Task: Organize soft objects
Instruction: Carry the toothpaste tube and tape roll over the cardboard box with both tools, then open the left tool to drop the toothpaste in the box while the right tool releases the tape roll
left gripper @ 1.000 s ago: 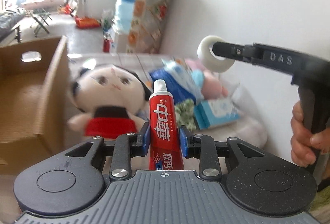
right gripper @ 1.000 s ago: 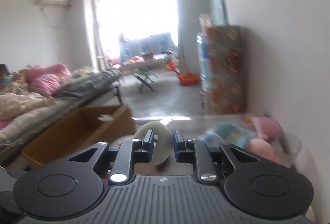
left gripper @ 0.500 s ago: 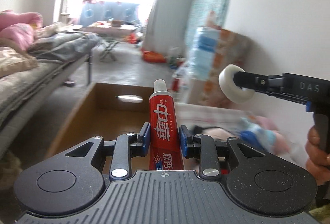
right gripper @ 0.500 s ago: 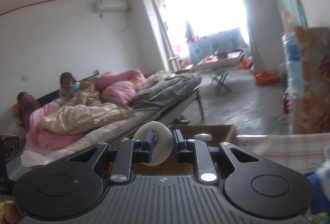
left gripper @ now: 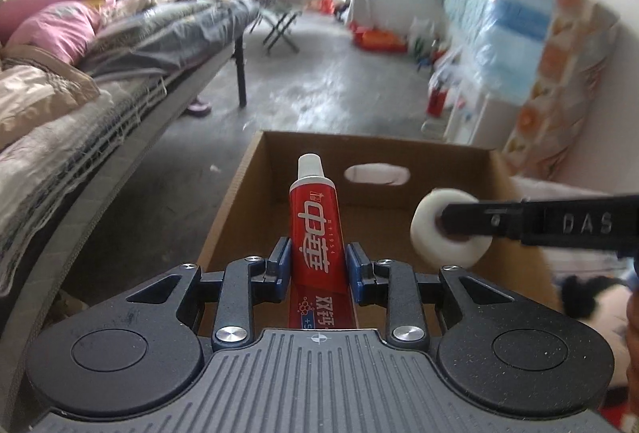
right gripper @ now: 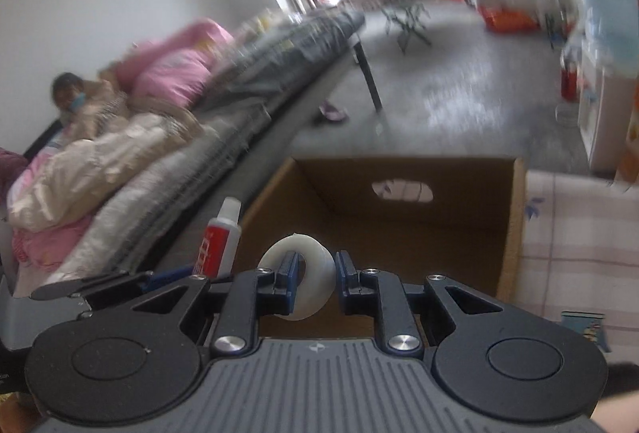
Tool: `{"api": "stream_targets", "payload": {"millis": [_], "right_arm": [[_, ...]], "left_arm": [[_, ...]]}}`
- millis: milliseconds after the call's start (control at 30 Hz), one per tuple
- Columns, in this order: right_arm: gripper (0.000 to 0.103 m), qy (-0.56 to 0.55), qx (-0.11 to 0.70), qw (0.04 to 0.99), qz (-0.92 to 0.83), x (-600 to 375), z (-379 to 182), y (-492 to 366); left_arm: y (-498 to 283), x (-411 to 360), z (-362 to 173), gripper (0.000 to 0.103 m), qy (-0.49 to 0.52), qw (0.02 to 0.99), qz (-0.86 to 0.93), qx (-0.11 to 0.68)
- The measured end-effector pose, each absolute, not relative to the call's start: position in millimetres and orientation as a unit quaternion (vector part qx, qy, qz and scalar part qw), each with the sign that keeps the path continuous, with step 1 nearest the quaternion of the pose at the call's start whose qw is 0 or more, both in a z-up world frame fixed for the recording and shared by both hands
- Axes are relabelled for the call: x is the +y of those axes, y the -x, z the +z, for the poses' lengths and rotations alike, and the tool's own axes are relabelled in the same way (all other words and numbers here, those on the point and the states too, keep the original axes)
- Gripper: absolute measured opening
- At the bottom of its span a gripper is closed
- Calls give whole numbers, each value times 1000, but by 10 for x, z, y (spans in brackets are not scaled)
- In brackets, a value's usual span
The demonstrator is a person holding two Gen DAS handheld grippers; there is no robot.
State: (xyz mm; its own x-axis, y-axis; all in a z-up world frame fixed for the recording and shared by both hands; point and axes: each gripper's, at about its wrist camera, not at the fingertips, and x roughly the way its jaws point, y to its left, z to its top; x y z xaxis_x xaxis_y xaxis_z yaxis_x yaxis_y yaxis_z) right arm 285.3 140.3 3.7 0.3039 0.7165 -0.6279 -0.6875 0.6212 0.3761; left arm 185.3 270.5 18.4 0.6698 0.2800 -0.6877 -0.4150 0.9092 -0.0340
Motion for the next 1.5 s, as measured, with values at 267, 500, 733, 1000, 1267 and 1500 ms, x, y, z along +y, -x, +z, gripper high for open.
{"api": "stream_targets", "payload": {"millis": [267, 500, 733, 1000, 1267, 1500], "right_arm": [[21, 6, 451, 798, 400, 1896, -335, -3310], [21, -11, 484, 788, 381, 2061, -635, -3609], [23, -59, 522, 764, 374, 2136, -922, -3811], [24, -105, 557, 739, 363, 2065, -1131, -3929], [24, -115, 595, 716, 346, 2145, -1279, -3997], [24, -129, 597, 699, 373, 2305, -1348, -3979]], "left_arm": [[-2444, 3004, -162, 28, 70, 882, 197, 421], [-2761, 3100, -361, 28, 38, 867, 209, 450], [-2907, 3202, -522, 32, 35, 859, 231, 456], [-2929, 3126, -398, 32, 19, 871, 234, 431], [-2846, 3193, -283, 39, 39, 874, 245, 418], [-2723, 3342, -178, 40, 86, 878, 245, 403]]}}
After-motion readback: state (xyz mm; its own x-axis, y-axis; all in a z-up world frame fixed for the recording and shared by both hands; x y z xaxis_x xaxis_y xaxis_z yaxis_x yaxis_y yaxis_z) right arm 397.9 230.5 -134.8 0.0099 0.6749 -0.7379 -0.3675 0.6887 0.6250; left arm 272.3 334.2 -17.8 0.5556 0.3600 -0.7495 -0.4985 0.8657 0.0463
